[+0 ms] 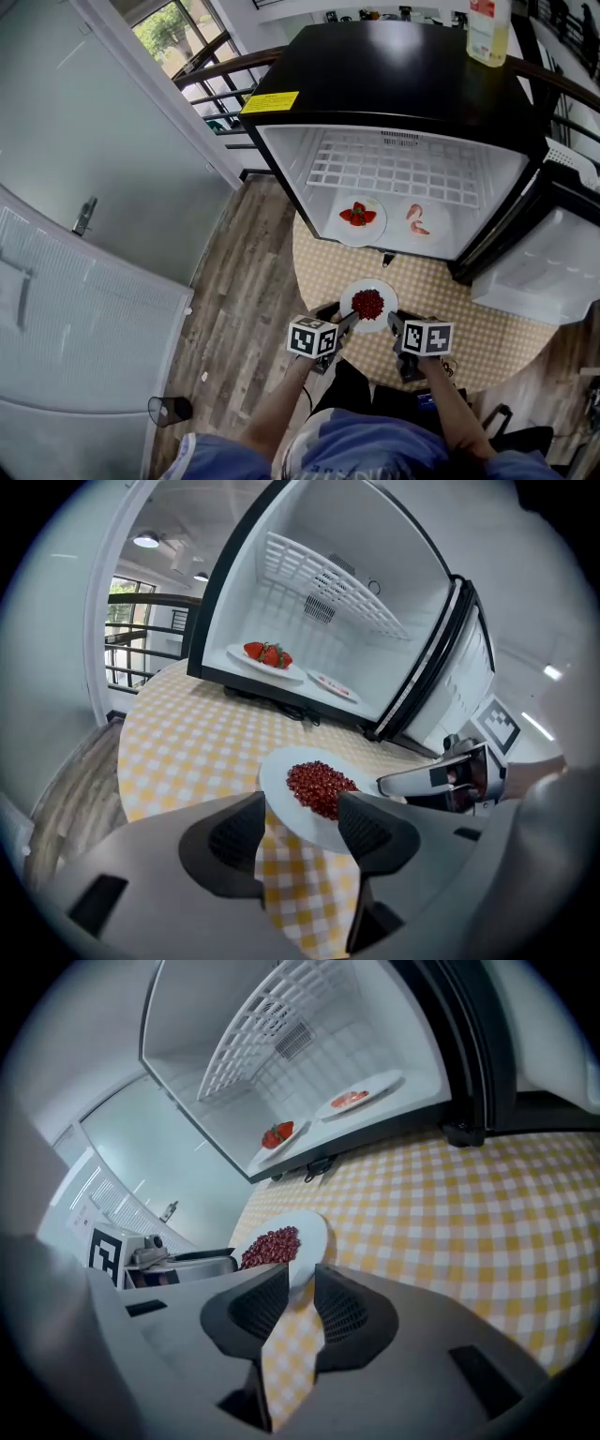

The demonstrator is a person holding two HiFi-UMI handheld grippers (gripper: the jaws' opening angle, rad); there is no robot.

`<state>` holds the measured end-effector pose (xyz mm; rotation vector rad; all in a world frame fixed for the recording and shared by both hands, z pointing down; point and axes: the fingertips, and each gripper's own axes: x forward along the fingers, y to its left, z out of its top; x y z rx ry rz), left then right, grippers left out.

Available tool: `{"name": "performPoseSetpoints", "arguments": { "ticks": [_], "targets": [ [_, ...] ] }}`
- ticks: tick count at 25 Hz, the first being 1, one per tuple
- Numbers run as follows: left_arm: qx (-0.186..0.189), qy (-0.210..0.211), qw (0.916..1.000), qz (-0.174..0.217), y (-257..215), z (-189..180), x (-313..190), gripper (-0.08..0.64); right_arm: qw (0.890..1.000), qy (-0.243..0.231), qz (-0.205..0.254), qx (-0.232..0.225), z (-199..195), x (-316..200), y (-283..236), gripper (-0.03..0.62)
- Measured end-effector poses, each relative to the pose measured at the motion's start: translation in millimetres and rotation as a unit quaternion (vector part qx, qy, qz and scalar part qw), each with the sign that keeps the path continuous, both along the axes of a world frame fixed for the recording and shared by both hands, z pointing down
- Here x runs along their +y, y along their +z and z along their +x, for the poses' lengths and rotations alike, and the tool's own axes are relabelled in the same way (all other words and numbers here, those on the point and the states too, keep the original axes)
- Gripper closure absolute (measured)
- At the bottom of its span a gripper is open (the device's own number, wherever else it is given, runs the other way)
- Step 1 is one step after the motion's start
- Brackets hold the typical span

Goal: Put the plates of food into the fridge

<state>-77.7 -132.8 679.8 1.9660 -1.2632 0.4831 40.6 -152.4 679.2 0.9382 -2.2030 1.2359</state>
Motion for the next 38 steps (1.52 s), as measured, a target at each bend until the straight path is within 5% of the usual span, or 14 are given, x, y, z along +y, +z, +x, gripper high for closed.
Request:
{"name": "performPoseSetpoints", "arguments": {
  "ticks": [11, 19, 26, 38],
  "targets": [
    [0.039, 0.027, 0.9989, 0.004, -5.1, 15.2, -6.6, 0.322, 0.994, 0.112, 0.012, -0.011, 18.5, -22.4, -32.6, 0.534],
    [0.064, 0.035, 0.9946, 0.073, -60.5, 7.2, -24.6, 0.322, 0.984, 0.164, 0.044, -0.051, 12.7, -31.5, -85.0, 0.537],
    [0.076, 0.027, 0.9887, 0.126, -113.0, 2.9, -38.3, 0.322, 0.977, 0.178, 0.112, -0.044, 10.2, -42.7, -142.9, 0.537],
    [0.132, 0.006, 0.9703, 0.202, -196.0, -1.7, -63.0, 0.324, 0.960, 0.207, 0.174, -0.078, 8.8, -57.2, -215.3, 0.537]
  ]
}}
